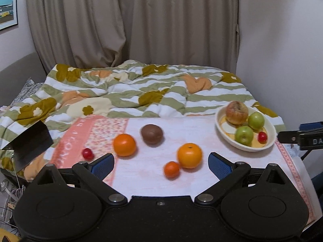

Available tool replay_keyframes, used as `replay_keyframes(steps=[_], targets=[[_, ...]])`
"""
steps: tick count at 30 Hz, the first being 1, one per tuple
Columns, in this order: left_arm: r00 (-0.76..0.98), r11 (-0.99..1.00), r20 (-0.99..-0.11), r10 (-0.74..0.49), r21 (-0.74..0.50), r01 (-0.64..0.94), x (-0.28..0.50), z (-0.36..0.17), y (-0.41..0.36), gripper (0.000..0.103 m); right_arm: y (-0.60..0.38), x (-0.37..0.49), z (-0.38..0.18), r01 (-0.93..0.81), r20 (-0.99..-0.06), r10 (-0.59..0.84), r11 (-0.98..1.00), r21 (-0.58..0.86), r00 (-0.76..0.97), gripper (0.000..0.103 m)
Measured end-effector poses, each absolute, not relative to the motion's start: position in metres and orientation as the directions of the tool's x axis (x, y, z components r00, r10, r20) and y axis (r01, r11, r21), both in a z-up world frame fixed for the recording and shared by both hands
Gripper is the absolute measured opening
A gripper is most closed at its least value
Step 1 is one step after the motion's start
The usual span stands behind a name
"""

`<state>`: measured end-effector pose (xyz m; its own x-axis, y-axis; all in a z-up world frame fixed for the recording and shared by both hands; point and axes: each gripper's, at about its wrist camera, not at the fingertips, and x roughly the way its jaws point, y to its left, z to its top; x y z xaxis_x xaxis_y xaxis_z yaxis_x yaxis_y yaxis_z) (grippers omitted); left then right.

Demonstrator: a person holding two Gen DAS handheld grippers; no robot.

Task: Organize fruits
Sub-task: 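Move both tools back toward the large oranges on the cloth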

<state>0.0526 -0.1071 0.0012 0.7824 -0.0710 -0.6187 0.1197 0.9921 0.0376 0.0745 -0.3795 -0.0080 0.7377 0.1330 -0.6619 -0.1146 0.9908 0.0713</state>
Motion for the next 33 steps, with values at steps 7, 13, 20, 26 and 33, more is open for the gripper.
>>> replay_keyframes(steps=[7,13,20,26,33], targets=[[0.786,0.986,-0.613,-0.078,0.069,0.152,0.065,0.001,-0.054,0.101,-0.334,0.068,-0.005,-0.037,-0.657,0.081,0.996,0.080,0.750,0.100],[0.772,0.976,-0.622,-0.129,0.057,0.209,0.093,-0.006,-0.014,0.101,-0.290,0.073,-0.012,0.022,-0.672,0.038,0.996,0.081,0.740,0.100],[0.744,0.955,-0.641,-0.188,0.059,0.291,0.131,-0.026,0.010,0.101,-0.247,0.093,-0.030,0.101,-0.692,-0.017,0.992,0.081,0.722,0.100],[0.697,0.926,-0.676,-0.239,0.058,0.373,0.165,-0.045,0.022,0.101,-0.217,0.114,-0.048,0.169,-0.710,-0.070,0.983,0.070,0.701,0.100],[0.630,0.897,-0.721,-0.290,0.024,0.441,0.199,-0.069,0.019,0.101,-0.199,0.135,-0.069,0.212,-0.731,-0.095,0.975,0.070,0.675,0.100]])
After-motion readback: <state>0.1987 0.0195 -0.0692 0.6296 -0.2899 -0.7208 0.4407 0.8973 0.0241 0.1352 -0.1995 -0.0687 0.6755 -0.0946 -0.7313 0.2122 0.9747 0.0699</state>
